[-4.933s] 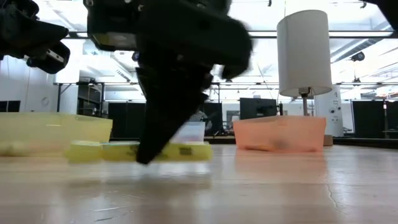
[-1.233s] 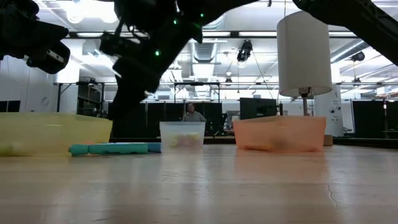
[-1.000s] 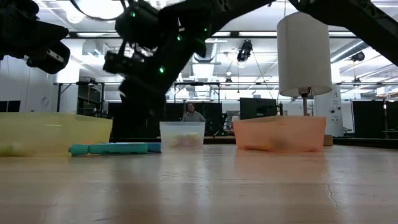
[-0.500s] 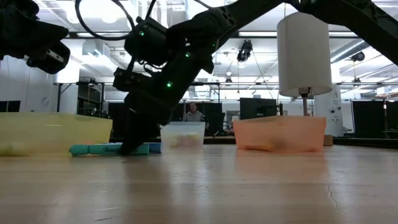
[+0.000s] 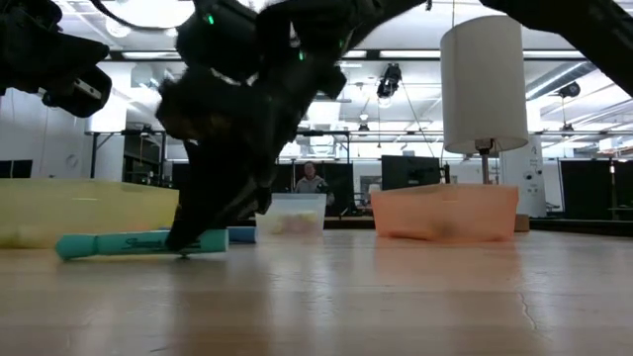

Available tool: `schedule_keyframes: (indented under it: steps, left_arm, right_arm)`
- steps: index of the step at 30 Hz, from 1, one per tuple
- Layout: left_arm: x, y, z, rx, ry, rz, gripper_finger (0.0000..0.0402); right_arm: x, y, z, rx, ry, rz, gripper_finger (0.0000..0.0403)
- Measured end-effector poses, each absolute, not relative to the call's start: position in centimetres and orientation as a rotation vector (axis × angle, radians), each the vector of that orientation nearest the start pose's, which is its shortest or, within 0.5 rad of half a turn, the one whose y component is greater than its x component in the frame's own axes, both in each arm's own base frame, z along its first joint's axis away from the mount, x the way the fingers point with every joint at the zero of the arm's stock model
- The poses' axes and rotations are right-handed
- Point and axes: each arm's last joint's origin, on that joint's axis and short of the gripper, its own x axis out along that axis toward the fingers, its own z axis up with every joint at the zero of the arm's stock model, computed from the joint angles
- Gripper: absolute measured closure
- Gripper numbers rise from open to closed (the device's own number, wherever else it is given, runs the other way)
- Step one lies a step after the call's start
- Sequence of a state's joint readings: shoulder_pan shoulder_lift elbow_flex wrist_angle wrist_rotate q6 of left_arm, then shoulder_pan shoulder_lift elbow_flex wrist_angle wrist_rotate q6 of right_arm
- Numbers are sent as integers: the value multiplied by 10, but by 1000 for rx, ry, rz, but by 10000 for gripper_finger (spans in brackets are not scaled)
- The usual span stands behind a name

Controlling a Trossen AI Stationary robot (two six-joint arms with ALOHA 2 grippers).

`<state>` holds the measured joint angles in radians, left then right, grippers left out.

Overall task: Pick & Place Markers
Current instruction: Put the light blue highlighter into the transparent bin

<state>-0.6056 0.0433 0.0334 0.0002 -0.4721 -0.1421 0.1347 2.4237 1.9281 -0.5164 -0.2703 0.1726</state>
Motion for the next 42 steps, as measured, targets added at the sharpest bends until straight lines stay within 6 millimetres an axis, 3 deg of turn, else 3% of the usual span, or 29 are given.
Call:
schedule_keyframes:
  steps: [11,15,19,23,30,42]
  left_arm:
    - [86,-43,172,-137,18,-132,402]
    - [86,-43,172,-137,18,-132,402]
    - [86,-43,172,-137,18,-132,402]
    - [86,-43,172,-137,18,-133,402]
    - [86,-43,171,-137,19,-133,402]
    - [86,-43,172,-137,18,-132,402]
  right_arm:
    - [504,110,206,53,1088,217,343]
    - [499,108,238,-62,1087,116,343]
    - [491,94,256,-141,1067,23,343]
    - [486,72,272,-150,1061,-86,342]
    - [491,18,274,-125,1056,-221,342]
    - [483,-111,272,6,1039,-479,342]
